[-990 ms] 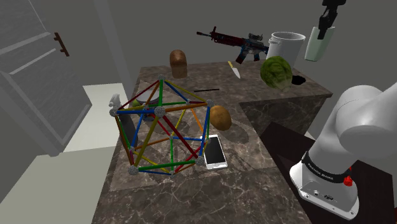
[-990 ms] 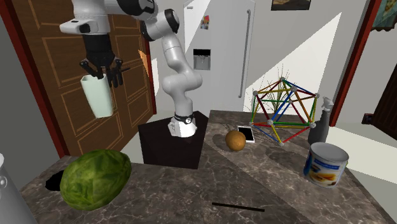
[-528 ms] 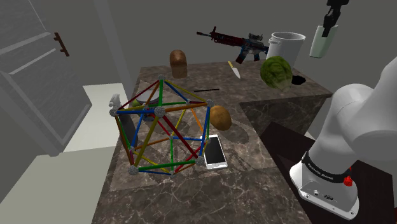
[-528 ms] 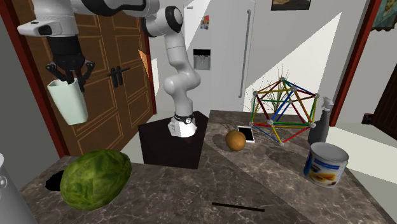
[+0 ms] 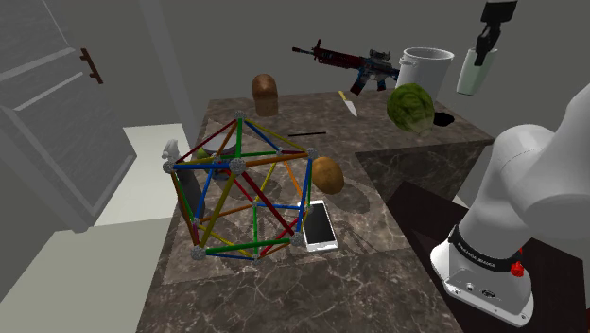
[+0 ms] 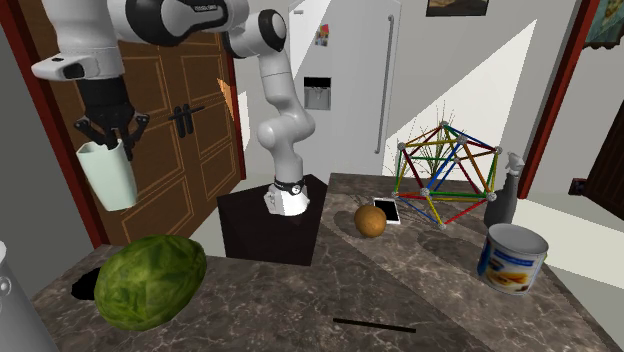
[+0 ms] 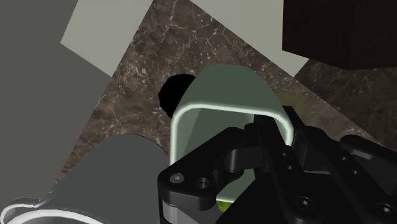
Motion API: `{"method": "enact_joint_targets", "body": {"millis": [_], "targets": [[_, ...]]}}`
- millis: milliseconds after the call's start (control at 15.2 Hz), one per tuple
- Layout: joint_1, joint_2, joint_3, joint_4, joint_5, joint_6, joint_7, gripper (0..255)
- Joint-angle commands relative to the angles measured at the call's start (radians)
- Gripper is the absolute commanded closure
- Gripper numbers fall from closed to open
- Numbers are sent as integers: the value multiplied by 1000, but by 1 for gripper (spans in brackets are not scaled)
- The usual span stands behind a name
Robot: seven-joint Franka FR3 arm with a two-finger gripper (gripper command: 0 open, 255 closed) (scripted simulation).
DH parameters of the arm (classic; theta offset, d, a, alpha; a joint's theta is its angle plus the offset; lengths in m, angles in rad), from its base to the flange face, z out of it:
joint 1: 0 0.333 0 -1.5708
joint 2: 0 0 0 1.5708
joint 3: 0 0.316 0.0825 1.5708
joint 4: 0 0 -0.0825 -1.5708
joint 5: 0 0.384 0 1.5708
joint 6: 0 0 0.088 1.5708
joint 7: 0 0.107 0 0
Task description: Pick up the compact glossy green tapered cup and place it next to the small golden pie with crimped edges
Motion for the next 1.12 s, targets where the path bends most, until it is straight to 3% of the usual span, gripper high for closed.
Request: {"method": "enact_joint_targets", "body": {"millis": [0,594,1056], "targets": [[-5,-5,1,-27,-6,26,5,255],[12,2,-43,-138,-10,145,13,255],[69,26,-127,-213,1,241,8,255]]}}
